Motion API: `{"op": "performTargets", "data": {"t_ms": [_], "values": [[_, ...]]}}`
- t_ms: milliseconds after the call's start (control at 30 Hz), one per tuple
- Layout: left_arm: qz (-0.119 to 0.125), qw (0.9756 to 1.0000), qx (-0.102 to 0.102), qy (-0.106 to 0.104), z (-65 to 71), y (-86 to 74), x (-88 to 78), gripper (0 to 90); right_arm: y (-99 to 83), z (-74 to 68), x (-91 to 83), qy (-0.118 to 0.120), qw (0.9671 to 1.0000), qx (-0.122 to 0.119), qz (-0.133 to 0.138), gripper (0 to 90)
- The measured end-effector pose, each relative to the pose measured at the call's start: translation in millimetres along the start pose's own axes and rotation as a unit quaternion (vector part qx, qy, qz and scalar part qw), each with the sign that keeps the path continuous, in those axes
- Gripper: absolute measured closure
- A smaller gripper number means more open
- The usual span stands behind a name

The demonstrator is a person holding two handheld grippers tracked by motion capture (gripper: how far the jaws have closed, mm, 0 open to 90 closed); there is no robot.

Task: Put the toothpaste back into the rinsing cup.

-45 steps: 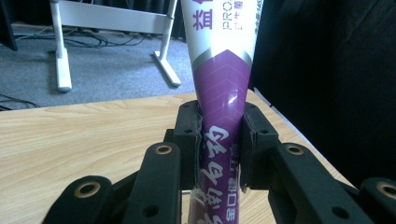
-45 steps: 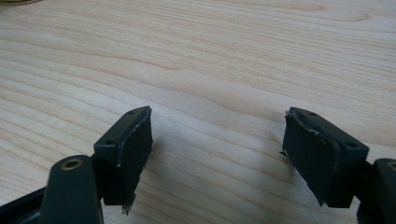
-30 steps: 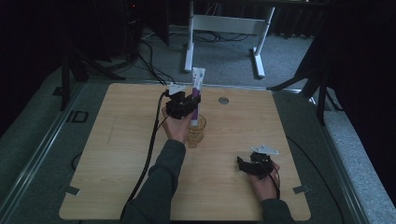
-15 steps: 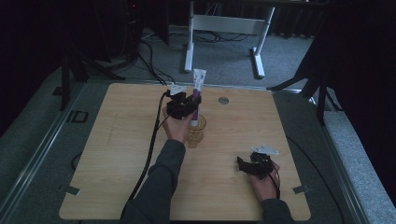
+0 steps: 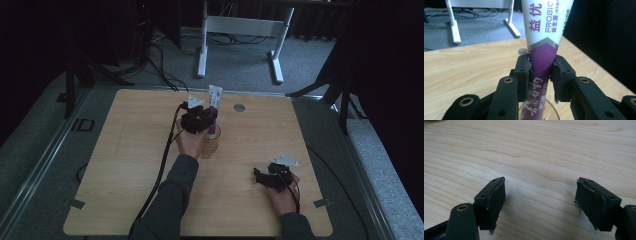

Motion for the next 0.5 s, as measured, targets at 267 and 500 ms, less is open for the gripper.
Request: {"op": "performTargets", "data": {"t_ms": [267,500], "values": [[-0.022,0.9997,0.003,0.004,-2.5,-21.0,-0.7,68.3,0.0,0.0,0.0,0.000,1.0000,0.000,0.000,24.1],[-0.046,0.9987,0.006,0.020,-8.9,-43.0,-1.3,66.6,-0.1,0.0,-0.1,0.000,1.0000,0.000,-0.001,24.1]]}}
Point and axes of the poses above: each handheld gripper's, and its own axes: x roughly forward along the jaws, y roughly out of its top, z roughly to its right, the point moved 4 cm from there along x, roughly forward along the jaws, and after that the axes turned 13 degrees about -y, right-handed, at the moved point
